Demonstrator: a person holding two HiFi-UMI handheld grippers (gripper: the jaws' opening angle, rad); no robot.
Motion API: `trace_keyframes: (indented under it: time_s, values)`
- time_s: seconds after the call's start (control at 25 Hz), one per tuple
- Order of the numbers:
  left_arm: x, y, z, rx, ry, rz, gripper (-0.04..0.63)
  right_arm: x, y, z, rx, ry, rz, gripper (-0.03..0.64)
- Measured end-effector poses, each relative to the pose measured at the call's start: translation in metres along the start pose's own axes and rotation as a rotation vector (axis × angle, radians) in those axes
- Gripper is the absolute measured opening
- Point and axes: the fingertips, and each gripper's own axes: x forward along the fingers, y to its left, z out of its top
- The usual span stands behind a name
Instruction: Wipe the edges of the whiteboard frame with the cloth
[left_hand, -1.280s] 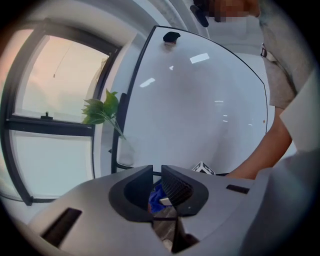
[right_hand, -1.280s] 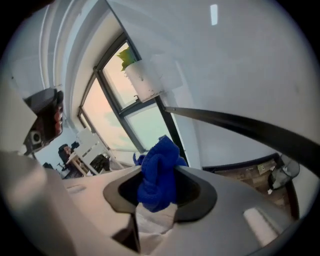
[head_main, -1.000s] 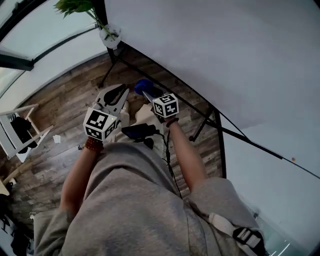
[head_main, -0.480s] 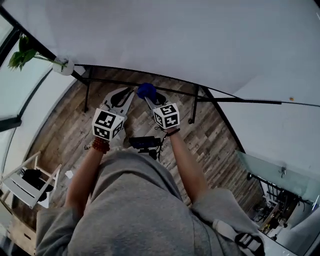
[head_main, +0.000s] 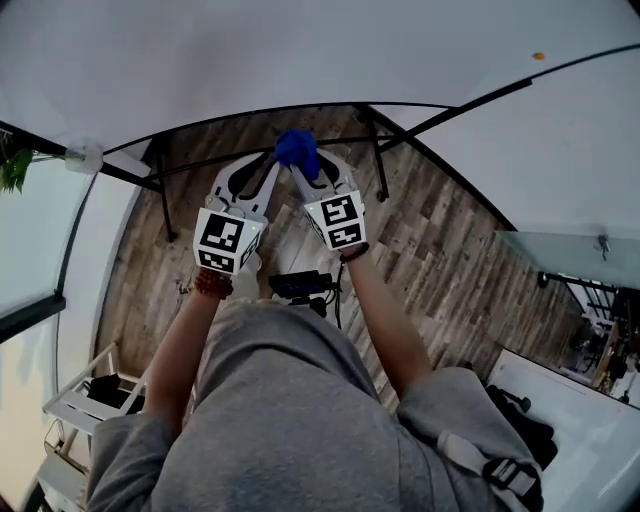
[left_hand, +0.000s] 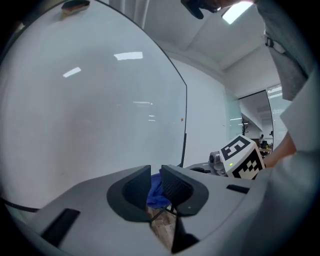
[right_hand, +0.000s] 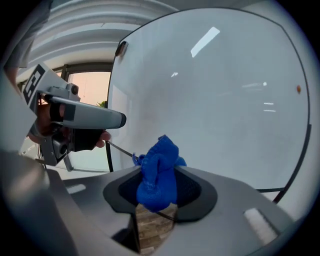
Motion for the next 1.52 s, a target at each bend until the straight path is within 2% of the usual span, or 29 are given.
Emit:
trace_keyframes:
  time_s: [0.12,0.24,0.6,0.8,0.92,1.08,1.24,1.52]
  values:
    - [-0.001,-0.043,0.023,0.052,-0.039,-0.022,0.058,-0.05,-0.018,0.014,0.011,-0.073,-0.093,0.158]
    - [-0.004,-0.076,0.04,0.07,-0.082,-0.019,0.058,-0.097,-0.032,0.035,0.013,-0.148,-0.177,0.158]
    - [0.001,-0.172,0.108,0.139,-0.251,-0.059,0.058,-0.226,-0.067,0.091,-0.073,-0.324,-0.365,0.158]
    - [-0.002,-0.216,0.157,0.182,-0.368,-0.084,0.058,-0.287,-0.09,0.112,-0.034,-0.413,-0.471,0.158]
    - [-0.008,-0.237,0.174,0.196,-0.419,-0.075,0.057,-0.321,-0.096,0.125,-0.05,-0.474,-0.533,0.158]
    - [-0.007,-0.258,0.173,0.198,-0.437,-0.063,0.055,-0.355,-0.098,0.125,-0.077,-0.516,-0.605,0.158]
    - [-0.003,-0.268,0.161,0.186,-0.417,-0.061,0.052,-0.37,-0.107,0.102,-0.043,-0.482,-0.666,0.158]
    - [0.0,-0.282,0.128,0.167,-0.359,-0.063,0.051,-0.38,-0.105,0.068,0.006,-0.458,-0.697,0.158]
